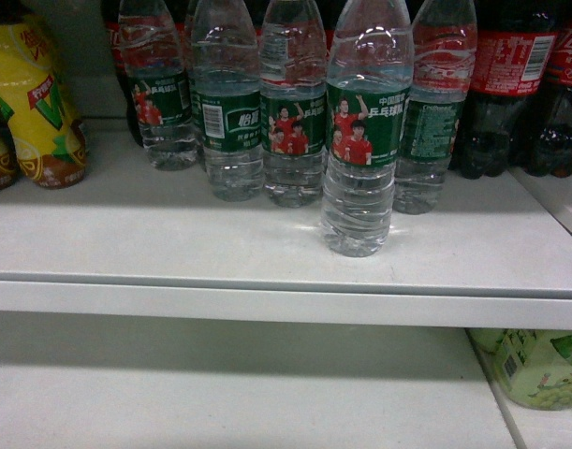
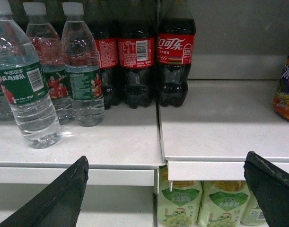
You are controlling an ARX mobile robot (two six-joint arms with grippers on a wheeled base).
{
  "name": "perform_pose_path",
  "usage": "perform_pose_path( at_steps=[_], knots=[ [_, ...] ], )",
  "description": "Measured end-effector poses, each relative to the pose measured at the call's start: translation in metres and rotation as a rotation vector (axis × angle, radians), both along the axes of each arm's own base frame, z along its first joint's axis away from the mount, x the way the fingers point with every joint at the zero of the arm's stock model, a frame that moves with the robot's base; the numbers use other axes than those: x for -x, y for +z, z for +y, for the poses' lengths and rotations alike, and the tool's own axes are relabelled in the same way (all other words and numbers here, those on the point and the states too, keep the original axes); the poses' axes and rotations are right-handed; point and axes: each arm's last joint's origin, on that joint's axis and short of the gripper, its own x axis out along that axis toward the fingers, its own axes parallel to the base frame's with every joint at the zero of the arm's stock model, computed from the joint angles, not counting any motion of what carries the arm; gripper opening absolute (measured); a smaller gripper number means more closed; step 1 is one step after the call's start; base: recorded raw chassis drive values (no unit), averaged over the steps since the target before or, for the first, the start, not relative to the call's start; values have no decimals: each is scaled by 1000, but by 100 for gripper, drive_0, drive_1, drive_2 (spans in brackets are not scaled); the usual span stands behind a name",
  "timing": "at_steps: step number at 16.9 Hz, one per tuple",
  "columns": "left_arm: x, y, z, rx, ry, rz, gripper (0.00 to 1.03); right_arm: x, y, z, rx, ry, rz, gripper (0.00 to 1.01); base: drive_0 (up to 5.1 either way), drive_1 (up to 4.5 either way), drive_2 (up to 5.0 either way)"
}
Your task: Move water from second to third shelf
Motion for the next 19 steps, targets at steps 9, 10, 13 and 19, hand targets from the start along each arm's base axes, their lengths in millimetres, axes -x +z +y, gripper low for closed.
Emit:
perform_pose_path(
  at_steps=[9,10,13,19],
  knots=[
    [0,0,0,0,0,0,98,0,0,0,0,0,0,98,0,0,0],
    [0,0,0,0,0,0,98,0,-1,0,-17,25,39,98,0,0,0],
    [0,0,0,0,0,0,98,-16,22,-8,-77,44,58,98,0,0,0],
    [0,0,0,0,0,0,98,-74,90,6,-51,133,-32,98,0,0,0]
  ],
)
